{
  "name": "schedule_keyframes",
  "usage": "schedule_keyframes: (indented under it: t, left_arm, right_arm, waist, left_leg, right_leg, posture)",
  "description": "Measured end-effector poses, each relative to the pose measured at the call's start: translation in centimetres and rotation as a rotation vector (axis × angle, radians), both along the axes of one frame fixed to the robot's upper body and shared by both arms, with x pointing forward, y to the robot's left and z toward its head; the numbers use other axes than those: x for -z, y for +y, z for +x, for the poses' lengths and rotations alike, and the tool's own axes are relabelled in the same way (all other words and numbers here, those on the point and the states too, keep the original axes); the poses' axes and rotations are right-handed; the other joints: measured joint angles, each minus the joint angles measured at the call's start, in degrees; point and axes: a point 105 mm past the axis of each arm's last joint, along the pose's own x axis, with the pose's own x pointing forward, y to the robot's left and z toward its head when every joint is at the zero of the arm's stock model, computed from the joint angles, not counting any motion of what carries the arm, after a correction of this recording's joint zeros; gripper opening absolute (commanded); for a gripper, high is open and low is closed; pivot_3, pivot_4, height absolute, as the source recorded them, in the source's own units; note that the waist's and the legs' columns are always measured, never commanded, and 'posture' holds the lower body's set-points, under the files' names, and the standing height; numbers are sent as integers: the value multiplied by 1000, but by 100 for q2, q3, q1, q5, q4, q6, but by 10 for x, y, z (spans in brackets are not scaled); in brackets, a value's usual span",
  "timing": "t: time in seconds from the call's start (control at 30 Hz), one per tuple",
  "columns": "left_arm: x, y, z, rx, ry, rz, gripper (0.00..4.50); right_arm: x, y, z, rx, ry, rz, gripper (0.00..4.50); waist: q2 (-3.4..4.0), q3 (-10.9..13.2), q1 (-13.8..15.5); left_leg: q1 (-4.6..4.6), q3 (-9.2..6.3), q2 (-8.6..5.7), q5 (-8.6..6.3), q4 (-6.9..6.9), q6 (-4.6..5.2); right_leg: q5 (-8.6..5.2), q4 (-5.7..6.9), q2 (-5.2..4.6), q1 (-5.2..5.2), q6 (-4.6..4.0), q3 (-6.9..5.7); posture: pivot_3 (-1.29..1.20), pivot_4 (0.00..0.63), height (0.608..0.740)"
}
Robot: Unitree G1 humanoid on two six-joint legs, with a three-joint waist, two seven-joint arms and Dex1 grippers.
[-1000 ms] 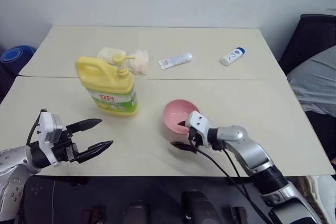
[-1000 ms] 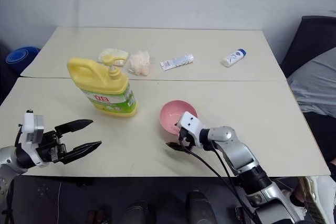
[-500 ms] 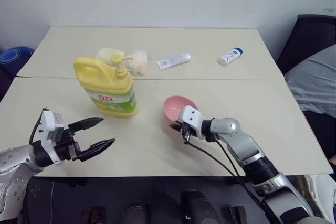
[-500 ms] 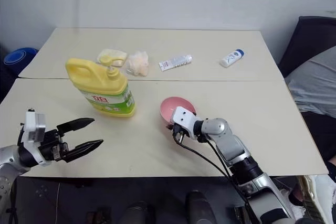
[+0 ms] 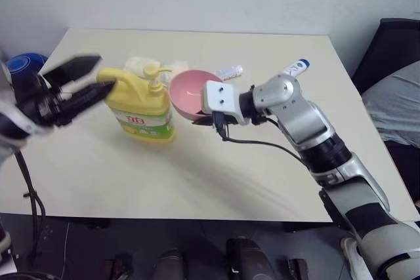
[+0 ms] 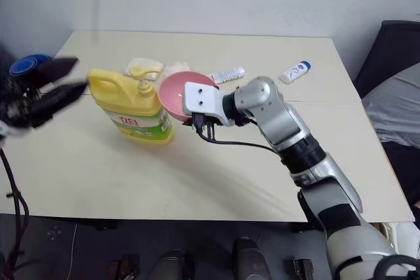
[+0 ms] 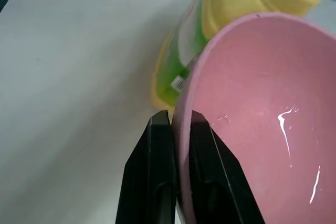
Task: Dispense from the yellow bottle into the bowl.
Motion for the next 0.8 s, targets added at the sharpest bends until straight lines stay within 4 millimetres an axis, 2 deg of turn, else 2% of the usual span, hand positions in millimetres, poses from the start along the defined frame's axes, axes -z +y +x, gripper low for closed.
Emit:
schedule_keyframes:
  t: [0.17,0.27,0.43,0.57,0.8]
  left_arm:
    - [5,-16,40,-17,60,123,830]
    - [11,-25,56,-12,69,138,26]
    - [20,-44,72,14,79,176,26]
    - [24,-42,77,-3,93,199,26]
    - [25,-40,78,-23,105,220,26]
  right_arm:
    - [-2,-1,17,34,5,-27,0]
    - [-5,0,22,40,-10,-33,0]
    - [-15,13,19,0,-34,-33,0]
    - [-16,14,19,-6,-27,-40,0]
    - [-23,22,18,-24,-40,-39,0]
  waist:
    - [0,1,-22]
    - [0,2,-62]
    - [0,2,-228]
    - [2,3,-353]
    - [3,3,-377]
  left_leg:
    - [-11,5,-14,2,8,5]
    - [-15,8,-11,2,9,4]
    - [-63,5,-1,4,31,0]
    - [-81,-10,5,4,51,0]
    - [-81,-28,4,4,67,0]
  right_leg:
    - [1,4,6,-4,2,-52]
    - [1,15,5,-15,2,-63]
    - [1,38,0,-65,2,-72]
    - [1,49,-5,-73,2,-90]
    - [1,56,-18,-60,2,-100]
  posture:
    - [0,150,740]
    - [0,150,740]
    - [0,150,740]
    - [0,150,740]
    - [0,150,740]
